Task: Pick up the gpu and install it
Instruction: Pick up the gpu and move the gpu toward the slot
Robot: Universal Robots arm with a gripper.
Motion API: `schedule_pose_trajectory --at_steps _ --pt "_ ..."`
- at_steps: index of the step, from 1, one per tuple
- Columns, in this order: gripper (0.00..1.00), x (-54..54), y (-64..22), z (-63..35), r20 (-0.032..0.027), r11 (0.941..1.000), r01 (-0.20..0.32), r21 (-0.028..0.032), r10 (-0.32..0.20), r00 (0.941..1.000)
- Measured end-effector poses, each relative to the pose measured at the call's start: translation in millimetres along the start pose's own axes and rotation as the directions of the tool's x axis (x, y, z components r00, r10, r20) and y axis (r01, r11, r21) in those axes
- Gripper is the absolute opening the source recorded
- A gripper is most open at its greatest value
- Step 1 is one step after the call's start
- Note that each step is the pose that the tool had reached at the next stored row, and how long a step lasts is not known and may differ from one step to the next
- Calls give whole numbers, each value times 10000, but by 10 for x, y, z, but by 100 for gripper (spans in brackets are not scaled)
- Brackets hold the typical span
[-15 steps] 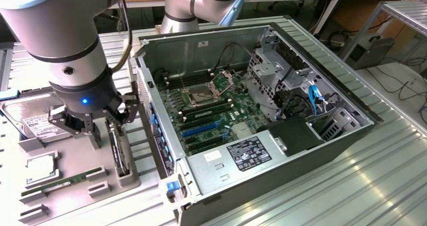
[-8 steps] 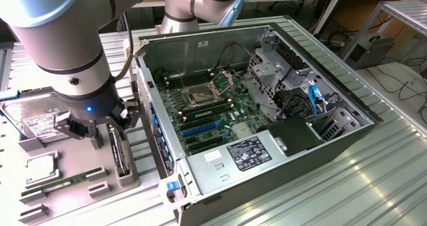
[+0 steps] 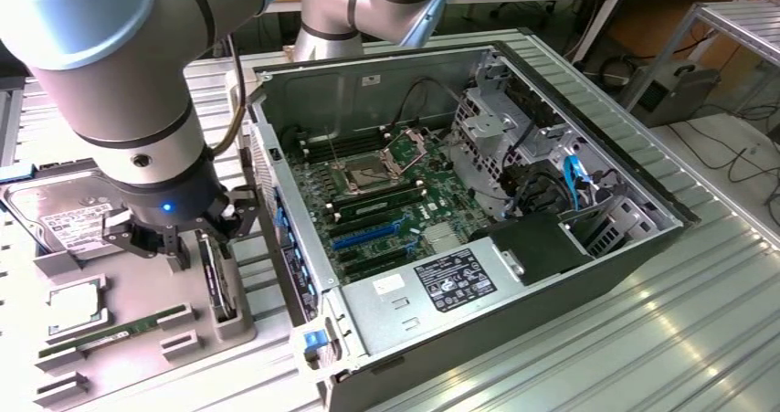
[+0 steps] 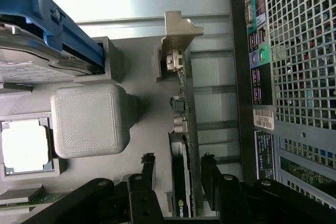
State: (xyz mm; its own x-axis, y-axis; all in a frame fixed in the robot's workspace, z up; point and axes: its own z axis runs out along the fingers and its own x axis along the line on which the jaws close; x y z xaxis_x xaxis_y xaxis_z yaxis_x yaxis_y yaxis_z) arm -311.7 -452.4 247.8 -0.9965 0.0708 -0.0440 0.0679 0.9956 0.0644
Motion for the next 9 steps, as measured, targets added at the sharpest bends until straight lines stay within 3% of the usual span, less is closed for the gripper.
schedule_pose_trajectory --at_steps 4,6,9 --pt "47 0 0 8 1 10000 0 -2 0 10000" --pt "33 0 0 11 1 10000 0 -1 0 10000" --pt "32 0 -1 11 0 10000 1 0 -1 10000"
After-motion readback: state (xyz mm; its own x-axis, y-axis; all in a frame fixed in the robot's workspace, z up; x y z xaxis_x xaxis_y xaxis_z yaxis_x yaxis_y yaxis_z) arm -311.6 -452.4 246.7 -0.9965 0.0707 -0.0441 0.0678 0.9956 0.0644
